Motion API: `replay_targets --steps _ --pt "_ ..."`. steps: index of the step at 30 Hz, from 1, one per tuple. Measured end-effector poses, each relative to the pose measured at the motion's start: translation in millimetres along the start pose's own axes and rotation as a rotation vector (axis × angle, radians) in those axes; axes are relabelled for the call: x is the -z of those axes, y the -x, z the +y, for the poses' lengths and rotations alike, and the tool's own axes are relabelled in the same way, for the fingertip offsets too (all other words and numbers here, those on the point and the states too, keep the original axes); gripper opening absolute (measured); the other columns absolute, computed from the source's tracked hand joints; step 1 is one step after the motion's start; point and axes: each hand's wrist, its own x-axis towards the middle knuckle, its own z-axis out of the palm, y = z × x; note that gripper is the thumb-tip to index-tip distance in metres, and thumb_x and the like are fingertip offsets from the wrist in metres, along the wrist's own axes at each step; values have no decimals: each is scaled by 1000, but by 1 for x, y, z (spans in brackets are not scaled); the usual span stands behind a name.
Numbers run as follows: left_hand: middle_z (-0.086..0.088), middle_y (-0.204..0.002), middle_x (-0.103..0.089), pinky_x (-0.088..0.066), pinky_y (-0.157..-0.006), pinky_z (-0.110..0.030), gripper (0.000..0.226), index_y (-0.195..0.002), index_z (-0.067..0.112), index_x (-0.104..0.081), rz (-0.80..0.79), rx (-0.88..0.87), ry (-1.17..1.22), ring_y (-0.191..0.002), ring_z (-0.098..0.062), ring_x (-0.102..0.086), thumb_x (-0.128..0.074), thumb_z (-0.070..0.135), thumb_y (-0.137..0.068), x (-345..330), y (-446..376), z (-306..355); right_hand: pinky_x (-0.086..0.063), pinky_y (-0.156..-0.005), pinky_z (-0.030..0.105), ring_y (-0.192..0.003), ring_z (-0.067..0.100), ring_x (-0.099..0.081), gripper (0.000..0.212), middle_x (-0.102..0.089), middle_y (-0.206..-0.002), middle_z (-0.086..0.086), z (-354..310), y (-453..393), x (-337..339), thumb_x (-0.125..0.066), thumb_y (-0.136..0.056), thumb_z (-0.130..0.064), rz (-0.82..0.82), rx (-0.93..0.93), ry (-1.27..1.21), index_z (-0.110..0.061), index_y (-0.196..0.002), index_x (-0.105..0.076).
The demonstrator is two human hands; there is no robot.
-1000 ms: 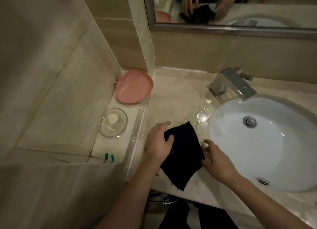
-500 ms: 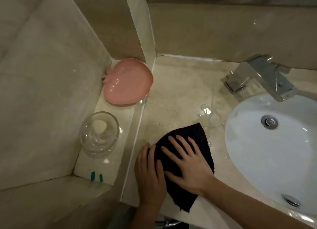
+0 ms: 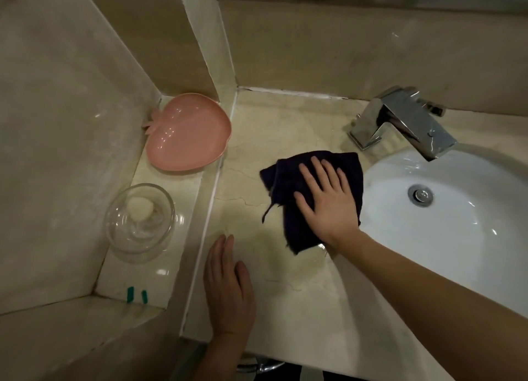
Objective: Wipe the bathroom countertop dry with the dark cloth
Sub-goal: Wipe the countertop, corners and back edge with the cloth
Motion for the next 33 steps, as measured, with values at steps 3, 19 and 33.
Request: replay_targets --steps 3,19,33 --pt "2 -154 -42 -34 -115 -40 49 -147 21 -45 -11 -3 -5 -142 -18 -37 -31 28 -101 2 0 1 -12 -125 47 -154 26 -16 60 -22 -166 7 -23 41 -3 -31 -104 -46 32 -40 -55 -20 -158 -28" --pt "-10 -139 -54 -35 -110 -44 46 -137 11 -57 75 -24 -42 -129 -30 -48 -35 23 -99 0 -26 14 -16 -121 55 -153 30 -18 68 -18 -167 6 -44 110 -3 -44 -96 -63 -128 94 1 -38 -157 -28" --pt "-20 -147 -49 -39 -108 -45 52 -139 1 -52 231 26 -82 -133 -37 -48 -29 33 -105 -20 -45 12 -9 -122 54 -154 29 -14 66 -19 -167 6 -111 -41 -26 -34 -99 -60 -79 183 -74 -29 -157 -29"
